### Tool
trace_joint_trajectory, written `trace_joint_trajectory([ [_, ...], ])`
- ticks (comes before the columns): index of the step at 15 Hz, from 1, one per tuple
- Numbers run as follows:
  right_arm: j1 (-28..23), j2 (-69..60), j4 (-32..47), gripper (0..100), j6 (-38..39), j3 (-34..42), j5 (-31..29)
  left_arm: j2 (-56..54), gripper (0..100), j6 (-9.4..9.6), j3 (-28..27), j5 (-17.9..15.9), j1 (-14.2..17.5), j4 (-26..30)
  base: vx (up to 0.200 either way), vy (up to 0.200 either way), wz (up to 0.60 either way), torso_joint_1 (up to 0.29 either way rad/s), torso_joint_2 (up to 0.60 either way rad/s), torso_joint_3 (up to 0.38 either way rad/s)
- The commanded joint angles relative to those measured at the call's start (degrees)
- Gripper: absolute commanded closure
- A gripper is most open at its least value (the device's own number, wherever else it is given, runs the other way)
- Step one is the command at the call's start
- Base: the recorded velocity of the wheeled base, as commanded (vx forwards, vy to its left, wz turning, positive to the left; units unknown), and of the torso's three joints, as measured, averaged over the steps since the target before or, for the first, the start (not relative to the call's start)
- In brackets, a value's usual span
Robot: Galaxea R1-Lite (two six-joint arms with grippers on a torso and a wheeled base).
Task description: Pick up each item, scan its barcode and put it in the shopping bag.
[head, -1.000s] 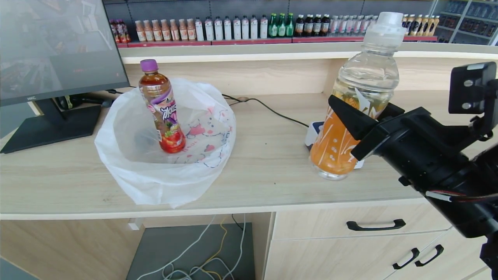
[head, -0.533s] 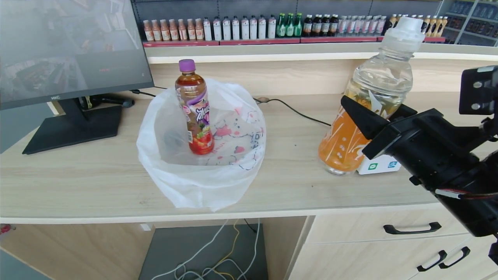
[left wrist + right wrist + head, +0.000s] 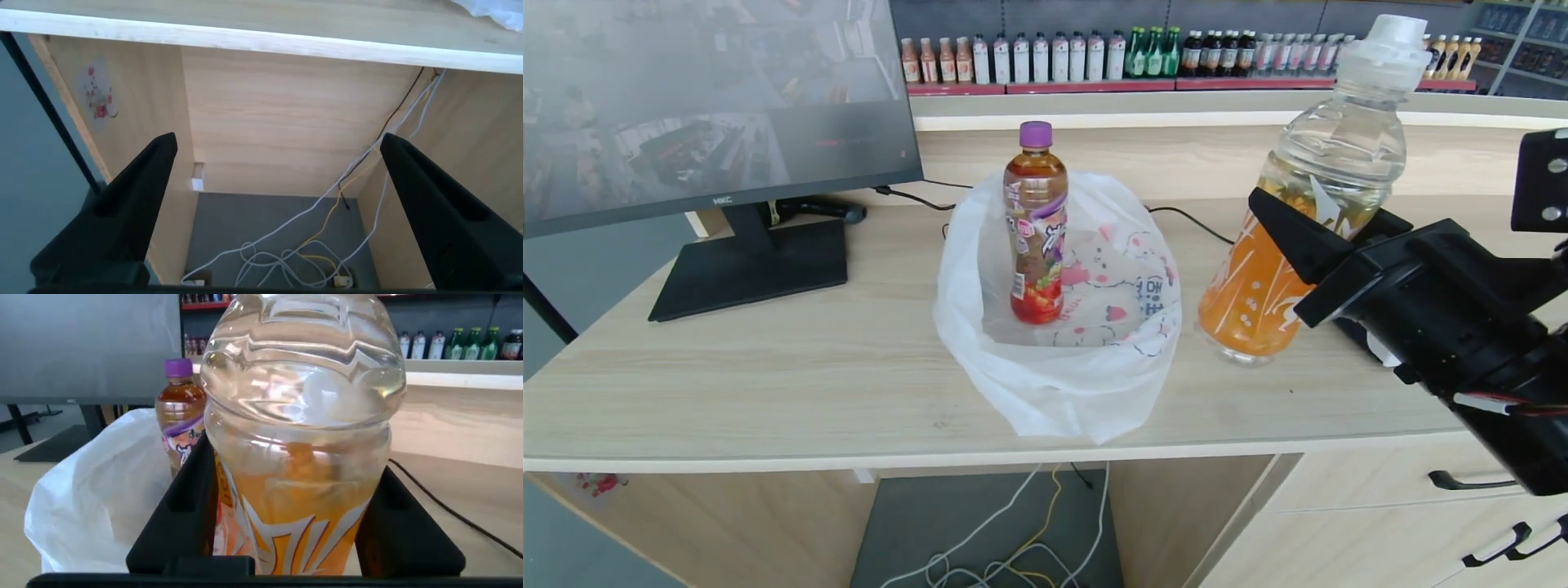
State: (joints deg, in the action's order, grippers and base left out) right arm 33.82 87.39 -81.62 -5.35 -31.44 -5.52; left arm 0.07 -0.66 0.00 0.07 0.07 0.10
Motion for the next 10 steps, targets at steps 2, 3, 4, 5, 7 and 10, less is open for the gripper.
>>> trace_joint_trajectory([
  [2,0.0,0.7,0.0,100,0.1,-0.4,0.0,0.0,0,0.22,0.0,0.0,0.0,0.0,0.000,0.000,0.00,0.000,0.00,0.000],
  [3,0.0,1.5,0.0,100,0.1,-1.1,0.0,0.0,0,0.22,0.0,0.0,0.0,0.0,0.000,0.000,0.00,0.000,0.00,0.000],
  [4,0.0,2.2,0.0,100,0.1,-2.0,0.2,0.0,0,0.22,0.0,-0.1,0.0,0.0,0.000,0.000,0.00,0.000,0.00,0.000],
  [5,0.0,3.0,0.0,100,0.0,-3.2,0.2,0.0,0,0.22,0.0,0.0,0.0,0.0,0.000,0.000,0.00,0.000,0.00,0.000],
  [7,0.0,5.2,0.0,100,0.1,-5.6,0.2,0.0,0,0.22,0.0,0.0,0.0,0.0,0.000,0.000,0.00,0.000,0.00,0.000],
  [10,0.0,8.5,0.1,100,0.1,-7.8,0.3,0.0,0,0.22,0.0,0.0,0.0,0.0,0.000,0.000,0.00,0.000,0.00,0.000],
])
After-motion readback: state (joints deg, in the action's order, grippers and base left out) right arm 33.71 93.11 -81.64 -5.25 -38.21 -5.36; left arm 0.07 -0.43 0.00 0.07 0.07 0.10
